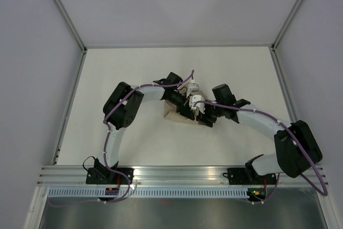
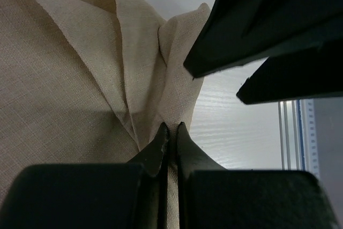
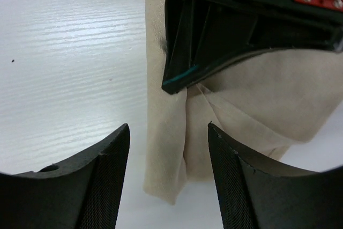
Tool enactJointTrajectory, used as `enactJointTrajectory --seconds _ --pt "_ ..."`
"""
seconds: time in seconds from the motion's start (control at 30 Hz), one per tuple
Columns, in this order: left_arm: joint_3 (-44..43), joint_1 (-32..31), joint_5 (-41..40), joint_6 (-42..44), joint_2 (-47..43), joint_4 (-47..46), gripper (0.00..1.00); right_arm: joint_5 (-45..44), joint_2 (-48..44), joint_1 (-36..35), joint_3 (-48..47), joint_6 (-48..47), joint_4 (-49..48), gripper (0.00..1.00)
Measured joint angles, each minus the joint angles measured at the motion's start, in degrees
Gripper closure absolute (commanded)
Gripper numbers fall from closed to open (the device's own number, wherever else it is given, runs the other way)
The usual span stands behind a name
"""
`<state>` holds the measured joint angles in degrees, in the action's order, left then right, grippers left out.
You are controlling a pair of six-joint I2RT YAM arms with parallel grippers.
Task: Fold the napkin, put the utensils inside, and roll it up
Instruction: Roll the napkin at the center of the board.
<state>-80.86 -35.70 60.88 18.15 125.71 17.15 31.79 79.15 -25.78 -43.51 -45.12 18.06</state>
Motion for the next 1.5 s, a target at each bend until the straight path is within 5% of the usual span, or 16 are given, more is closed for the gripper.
enactJointTrajectory --seconds 0.93,1.27,1.5 --pt "-2.6 0.3 2.7 -0.8 2.2 7.1 0.97 -7.8 5.6 -10.0 1.6 -1.2 -4.1 0.39" --pt "-2.5 0.3 2.5 -0.8 2.2 7.3 0.89 -10.1 8.4 -10.0 1.8 -1.5 -6.0 0.63" --pt "-2.1 0.2 0.5 -0.8 1.2 7.9 0.75 -10.1 8.5 -10.1 1.8 -1.8 -5.7 0.9"
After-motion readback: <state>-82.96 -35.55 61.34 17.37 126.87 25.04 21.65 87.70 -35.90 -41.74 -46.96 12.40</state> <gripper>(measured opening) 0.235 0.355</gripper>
